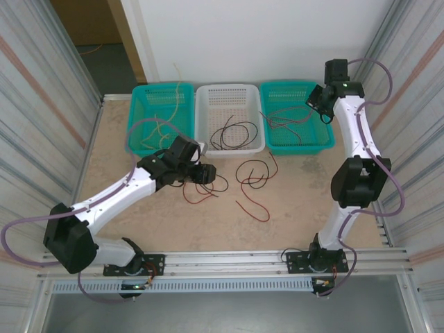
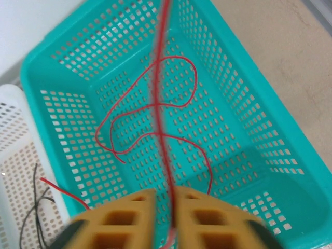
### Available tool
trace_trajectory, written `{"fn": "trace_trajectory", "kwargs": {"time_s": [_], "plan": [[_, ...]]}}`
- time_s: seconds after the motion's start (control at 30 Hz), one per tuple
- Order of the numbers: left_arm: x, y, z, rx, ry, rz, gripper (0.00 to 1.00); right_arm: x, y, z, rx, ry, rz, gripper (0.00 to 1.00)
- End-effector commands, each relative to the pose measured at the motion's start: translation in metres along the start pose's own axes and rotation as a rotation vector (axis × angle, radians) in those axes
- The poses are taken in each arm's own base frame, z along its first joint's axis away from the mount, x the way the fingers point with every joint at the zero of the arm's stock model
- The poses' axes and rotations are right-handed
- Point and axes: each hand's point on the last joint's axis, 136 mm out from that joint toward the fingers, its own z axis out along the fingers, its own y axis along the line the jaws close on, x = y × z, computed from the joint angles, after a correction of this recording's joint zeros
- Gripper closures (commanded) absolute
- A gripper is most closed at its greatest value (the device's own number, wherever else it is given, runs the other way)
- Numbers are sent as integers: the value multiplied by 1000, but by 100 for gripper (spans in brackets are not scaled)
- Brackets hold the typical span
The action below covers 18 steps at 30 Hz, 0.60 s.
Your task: Untangle the cables
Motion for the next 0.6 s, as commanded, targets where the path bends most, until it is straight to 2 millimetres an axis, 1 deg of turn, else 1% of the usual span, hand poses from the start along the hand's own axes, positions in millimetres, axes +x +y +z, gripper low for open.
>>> {"fn": "trace_trajectory", "kwargs": {"time_s": [0.0, 0.07, 0.1, 0.2, 0.3, 0.33, 0.4, 0.43, 0.5, 0.57], "plan": [[2, 2, -1, 11, 4, -11, 41, 10, -3, 9, 54, 51, -58, 58], [1, 2, -2, 10, 4, -9, 40, 10, 0, 1, 69, 30, -91, 39], [1, 2, -3, 10, 2, -8, 40, 11, 3, -3, 71, 21, -108, 37], [-2, 3, -4, 9, -7, -19, 40, 17, 16, -22, 48, -3, -156, 33], [-4, 4, -4, 20, -15, -42, 39, 39, 31, -46, 19, -16, -230, 32], [-5, 5, -3, 26, -16, -53, 39, 58, 33, -48, 16, 3, -262, 32], [-5, 7, -2, 34, -14, -69, 39, 89, 37, -57, -10, 12, -313, 30], [-6, 7, -2, 37, -16, -71, 39, 108, 39, -61, -28, 24, -342, 29], [-6, 7, -2, 39, -15, -72, 39, 150, 41, -65, -63, 68, -399, 28], [-8, 8, -1, 37, -13, -72, 39, 199, 40, -66, -91, 130, -456, 27]]}}
